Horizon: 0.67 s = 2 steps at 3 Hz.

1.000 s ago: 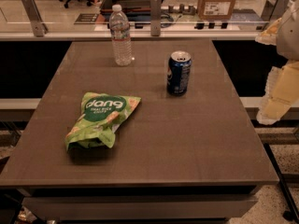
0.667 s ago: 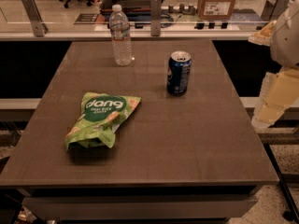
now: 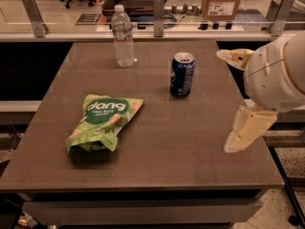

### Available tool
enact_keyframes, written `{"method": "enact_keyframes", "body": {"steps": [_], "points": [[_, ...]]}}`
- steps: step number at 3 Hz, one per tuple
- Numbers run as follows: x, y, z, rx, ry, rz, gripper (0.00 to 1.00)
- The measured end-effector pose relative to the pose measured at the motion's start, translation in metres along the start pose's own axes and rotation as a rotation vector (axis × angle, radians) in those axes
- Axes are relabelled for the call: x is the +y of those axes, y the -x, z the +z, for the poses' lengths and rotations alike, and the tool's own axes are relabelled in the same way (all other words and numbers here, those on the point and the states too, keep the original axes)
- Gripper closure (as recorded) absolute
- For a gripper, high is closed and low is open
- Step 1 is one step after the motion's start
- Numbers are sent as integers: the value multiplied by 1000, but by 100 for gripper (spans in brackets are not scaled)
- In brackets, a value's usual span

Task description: Pick green rice chip bag

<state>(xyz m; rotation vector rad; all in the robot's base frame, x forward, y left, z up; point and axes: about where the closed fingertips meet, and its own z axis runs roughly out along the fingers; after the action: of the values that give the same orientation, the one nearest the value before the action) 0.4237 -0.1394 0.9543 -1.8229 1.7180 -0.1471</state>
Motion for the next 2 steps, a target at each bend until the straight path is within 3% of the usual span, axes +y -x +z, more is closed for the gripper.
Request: {"method": "enact_keyframes", "body": {"steps": [1, 2], "points": [[-13, 35, 22, -151, -71, -90, 0], [-19, 74, 38, -280, -92, -215, 0]]}}
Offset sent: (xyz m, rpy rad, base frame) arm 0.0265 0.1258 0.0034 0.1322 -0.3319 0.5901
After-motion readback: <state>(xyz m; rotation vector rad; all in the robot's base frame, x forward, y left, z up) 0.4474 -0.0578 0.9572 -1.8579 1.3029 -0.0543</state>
